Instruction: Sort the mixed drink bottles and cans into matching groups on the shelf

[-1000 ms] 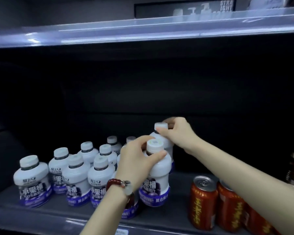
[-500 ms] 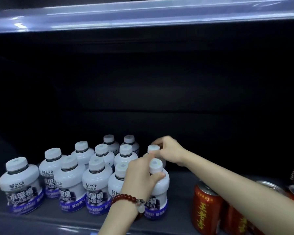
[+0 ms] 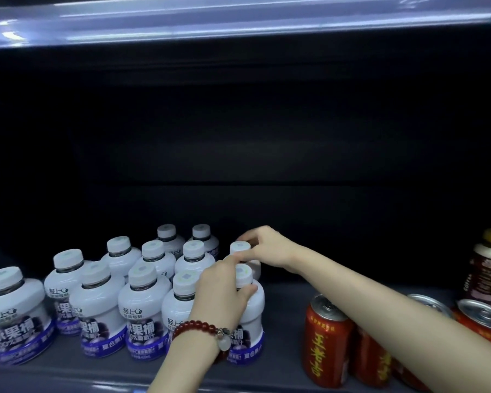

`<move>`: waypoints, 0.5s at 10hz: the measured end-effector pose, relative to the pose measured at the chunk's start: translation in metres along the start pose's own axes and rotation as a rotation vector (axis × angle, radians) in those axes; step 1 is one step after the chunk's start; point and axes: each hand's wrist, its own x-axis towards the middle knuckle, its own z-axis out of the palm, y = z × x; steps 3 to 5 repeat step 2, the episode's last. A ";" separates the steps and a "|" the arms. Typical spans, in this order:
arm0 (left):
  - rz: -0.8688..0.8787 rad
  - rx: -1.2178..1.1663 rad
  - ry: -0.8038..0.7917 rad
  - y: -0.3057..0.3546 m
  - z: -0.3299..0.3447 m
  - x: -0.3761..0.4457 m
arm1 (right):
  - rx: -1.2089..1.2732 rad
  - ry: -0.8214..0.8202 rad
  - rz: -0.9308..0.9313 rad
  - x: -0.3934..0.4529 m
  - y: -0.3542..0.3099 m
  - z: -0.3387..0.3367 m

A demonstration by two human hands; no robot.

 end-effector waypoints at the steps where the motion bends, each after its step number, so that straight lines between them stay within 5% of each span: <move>1: -0.010 0.036 -0.011 0.004 0.002 0.001 | -0.010 -0.022 0.036 -0.007 -0.007 -0.006; 2: 0.016 -0.014 0.092 0.012 -0.003 0.000 | 0.037 0.103 0.057 -0.018 -0.012 -0.011; 5: 0.016 -0.014 0.092 0.012 -0.003 0.000 | 0.037 0.103 0.057 -0.018 -0.012 -0.011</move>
